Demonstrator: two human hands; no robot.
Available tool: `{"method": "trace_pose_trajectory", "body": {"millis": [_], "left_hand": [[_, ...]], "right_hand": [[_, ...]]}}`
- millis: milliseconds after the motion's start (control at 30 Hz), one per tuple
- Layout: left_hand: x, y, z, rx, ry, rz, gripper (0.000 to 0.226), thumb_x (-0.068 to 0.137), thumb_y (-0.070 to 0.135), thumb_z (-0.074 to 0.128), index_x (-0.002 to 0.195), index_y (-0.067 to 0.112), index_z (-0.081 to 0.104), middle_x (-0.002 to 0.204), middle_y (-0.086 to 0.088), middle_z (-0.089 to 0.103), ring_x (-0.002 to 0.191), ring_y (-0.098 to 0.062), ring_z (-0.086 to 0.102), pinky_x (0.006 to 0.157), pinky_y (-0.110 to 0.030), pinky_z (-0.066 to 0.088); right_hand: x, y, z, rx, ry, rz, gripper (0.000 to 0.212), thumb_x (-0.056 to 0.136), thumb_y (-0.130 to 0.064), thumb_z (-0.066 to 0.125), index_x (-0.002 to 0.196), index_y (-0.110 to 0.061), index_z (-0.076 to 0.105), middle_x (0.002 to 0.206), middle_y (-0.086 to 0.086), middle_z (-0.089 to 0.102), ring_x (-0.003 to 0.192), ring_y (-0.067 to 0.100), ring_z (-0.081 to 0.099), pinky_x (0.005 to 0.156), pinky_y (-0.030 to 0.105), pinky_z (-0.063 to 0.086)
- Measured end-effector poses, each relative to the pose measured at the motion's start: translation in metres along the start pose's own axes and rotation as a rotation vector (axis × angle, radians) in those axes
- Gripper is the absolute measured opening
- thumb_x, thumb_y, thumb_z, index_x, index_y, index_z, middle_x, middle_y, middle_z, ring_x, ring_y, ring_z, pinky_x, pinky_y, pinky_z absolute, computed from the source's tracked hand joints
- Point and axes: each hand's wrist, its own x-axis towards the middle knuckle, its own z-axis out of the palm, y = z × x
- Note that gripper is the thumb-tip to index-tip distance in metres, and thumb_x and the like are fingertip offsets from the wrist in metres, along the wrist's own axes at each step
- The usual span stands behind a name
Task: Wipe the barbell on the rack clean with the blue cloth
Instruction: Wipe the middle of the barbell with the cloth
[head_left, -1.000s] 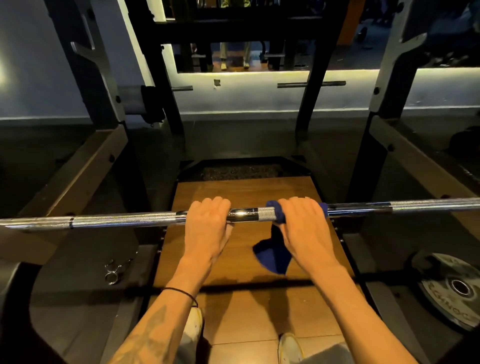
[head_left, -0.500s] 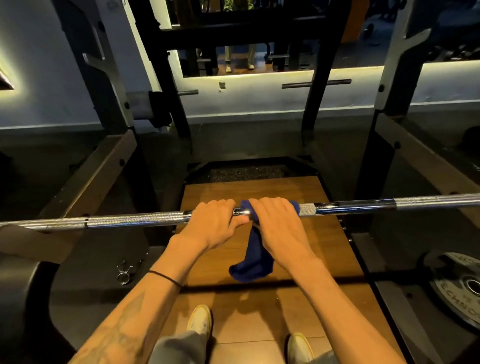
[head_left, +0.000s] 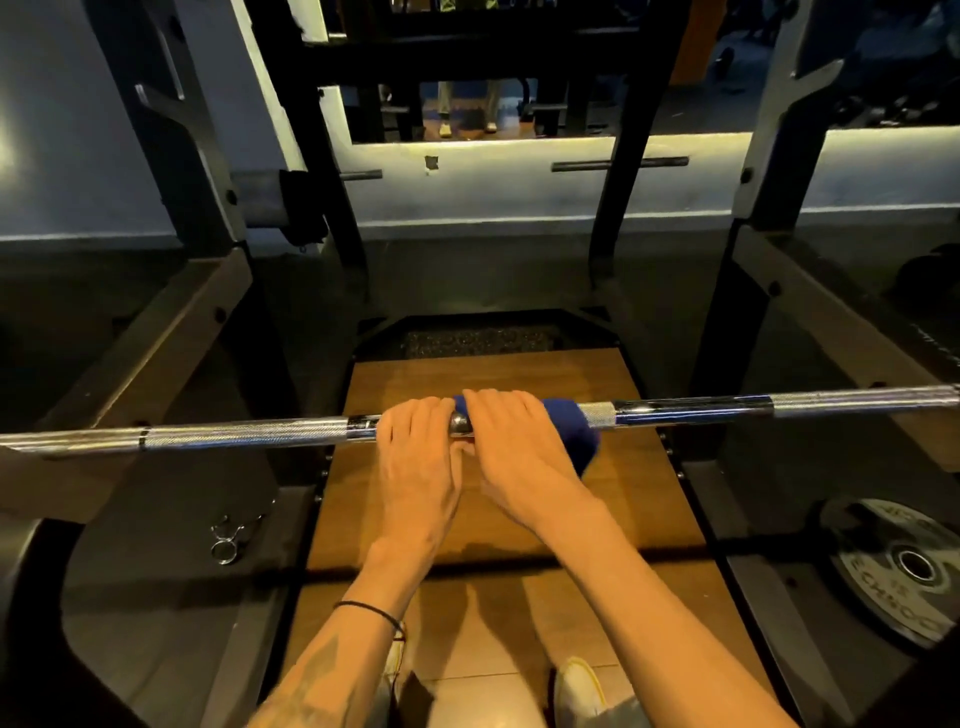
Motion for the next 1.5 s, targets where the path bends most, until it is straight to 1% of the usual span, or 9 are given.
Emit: {"method": "trace_pose_trajectory", "body": {"millis": [167,267,400,633,867,1000,1133,1333,1500], "left_hand": [[0.001,-0.019,-0.018,0.017,-0.199,0.113,0.040,0.099,0.038,0.053,0.130,0.014,0.056,0.117,-0.001,0.060,0.108,-0.019,0.054,0.100,-0.035,0.038],[0.016,-0.021,-0.025,0.050,-0.245,0.107,0.032,0.098,0.043,0.050,0.116,0.018,0.061,0.101,0.002,0.058,0.091,-0.020,0.055,0.081,-0.036,0.040],[0.030,-0.029,-0.024,-0.134,-0.288,0.069,0.022,0.088,0.037,0.069,0.094,0.020,0.056,0.088,0.004,0.052,0.078,-0.016,0.048,0.071,-0.035,0.037],[0.020,-0.019,-0.024,-0.269,-0.162,0.025,0.023,0.086,0.010,0.070,0.088,0.021,0.051,0.085,0.009,0.047,0.071,-0.010,0.044,0.069,-0.034,0.037],[0.009,-0.025,-0.020,-0.222,-0.132,0.062,0.026,0.087,0.021,0.074,0.104,0.019,0.054,0.097,0.003,0.054,0.085,-0.016,0.053,0.085,-0.031,0.033],[0.021,-0.021,-0.027,-0.107,-0.250,0.069,0.033,0.085,0.045,0.070,0.107,0.022,0.059,0.094,0.008,0.046,0.082,-0.012,0.047,0.075,-0.034,0.040],[0.047,-0.009,-0.030,0.030,-0.427,0.068,0.044,0.091,0.067,0.047,0.091,0.024,0.056,0.087,0.007,0.043,0.076,-0.010,0.044,0.068,-0.029,0.041],[0.057,-0.006,-0.025,0.063,-0.646,0.044,0.026,0.100,0.045,0.045,0.097,0.019,0.045,0.090,0.000,0.062,0.079,-0.024,0.062,0.068,-0.037,0.040],[0.067,-0.009,-0.026,0.118,-0.844,0.107,0.031,0.103,0.047,0.038,0.098,0.018,0.050,0.100,-0.004,0.063,0.096,-0.029,0.062,0.076,-0.038,0.040]], "right_hand": [[-0.023,0.029,-0.006,0.082,0.104,-0.037,0.053,0.092,-0.040,0.055,0.139,-0.016,0.052,0.123,-0.001,0.062,0.117,0.020,0.055,0.120,0.039,0.027],[-0.038,0.056,-0.006,0.150,0.192,0.049,0.044,0.090,-0.042,0.050,0.128,-0.023,0.057,0.111,-0.009,0.060,0.109,0.015,0.055,0.120,0.038,0.025],[-0.041,0.057,-0.001,0.195,0.247,0.136,0.035,0.093,-0.047,0.042,0.115,-0.027,0.059,0.103,-0.011,0.058,0.101,0.012,0.054,0.114,0.037,0.031],[-0.005,-0.011,0.000,0.185,0.150,0.062,0.036,0.099,-0.048,0.035,0.101,-0.024,0.061,0.096,-0.006,0.062,0.093,0.015,0.056,0.097,0.037,0.039],[-0.023,0.049,0.002,0.080,0.159,0.114,0.059,0.103,-0.057,0.019,0.128,-0.027,0.063,0.108,-0.008,0.066,0.109,0.015,0.057,0.116,0.041,0.028],[-0.035,0.078,0.004,0.003,0.191,0.209,0.057,0.102,-0.056,0.021,0.124,-0.026,0.066,0.110,-0.006,0.064,0.108,0.018,0.057,0.116,0.043,0.029],[-0.029,0.056,0.005,0.043,0.215,0.273,0.064,0.100,-0.058,0.020,0.119,-0.023,0.070,0.134,0.003,0.060,0.123,0.023,0.055,0.119,0.050,0.025],[-0.012,0.005,0.006,0.032,0.161,0.184,0.061,0.103,-0.055,0.014,0.121,-0.030,0.066,0.123,0.001,0.062,0.122,0.024,0.052,0.124,0.057,0.005],[-0.020,0.020,0.011,0.008,0.192,0.105,0.057,0.105,-0.056,0.020,0.136,-0.029,0.059,0.106,0.001,0.063,0.106,0.025,0.057,0.119,0.048,0.026]]}}
